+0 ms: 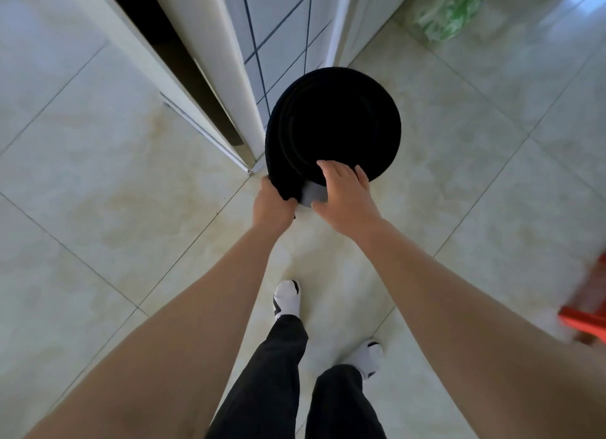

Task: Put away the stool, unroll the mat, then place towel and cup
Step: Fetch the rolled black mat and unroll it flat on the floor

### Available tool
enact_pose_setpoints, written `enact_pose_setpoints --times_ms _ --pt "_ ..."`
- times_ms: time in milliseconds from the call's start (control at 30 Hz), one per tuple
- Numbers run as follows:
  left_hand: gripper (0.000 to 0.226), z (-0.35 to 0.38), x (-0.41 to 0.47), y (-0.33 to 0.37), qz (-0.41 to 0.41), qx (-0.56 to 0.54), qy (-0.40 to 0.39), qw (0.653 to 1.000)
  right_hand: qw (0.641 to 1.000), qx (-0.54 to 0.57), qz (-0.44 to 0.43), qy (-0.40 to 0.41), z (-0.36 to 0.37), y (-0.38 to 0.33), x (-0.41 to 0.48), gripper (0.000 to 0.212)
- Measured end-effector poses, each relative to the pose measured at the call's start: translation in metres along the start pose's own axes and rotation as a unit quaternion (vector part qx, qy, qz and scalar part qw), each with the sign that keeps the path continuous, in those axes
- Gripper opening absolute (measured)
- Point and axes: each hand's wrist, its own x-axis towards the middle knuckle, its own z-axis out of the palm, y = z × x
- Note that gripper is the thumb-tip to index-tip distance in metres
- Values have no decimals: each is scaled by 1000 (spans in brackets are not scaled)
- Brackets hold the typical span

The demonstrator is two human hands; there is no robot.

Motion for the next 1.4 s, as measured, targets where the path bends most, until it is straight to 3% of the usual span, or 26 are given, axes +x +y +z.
enact_pose_setpoints --times_ms 167,333,433,667,1033,1133,1400 --pt "41 10 13 -18 19 35 -47 998 996 -75 24 28 26 2 5 65" --pt "14 3 10 -21 15 34 -56 998 985 -128 56 101 30 5 5 38" --pt "13 -5 6 -27 19 40 -59 997 981 -134 67 122 31 6 1 27" --pt "15 -10 -11 -36 51 -4 11 999 977 -124 81 155 40 29 -39 20" --pt "24 36 -141 -53 154 -69 38 985 968 -9 123 218 29 63 -196 31" --pt "27 51 -181 -65 174 -61 1 983 966 32 136 218 30 75 -250 34" --pt "17 90 -288 -118 132 -84 -114 981 954 54 182 232 64 86 -412 33"
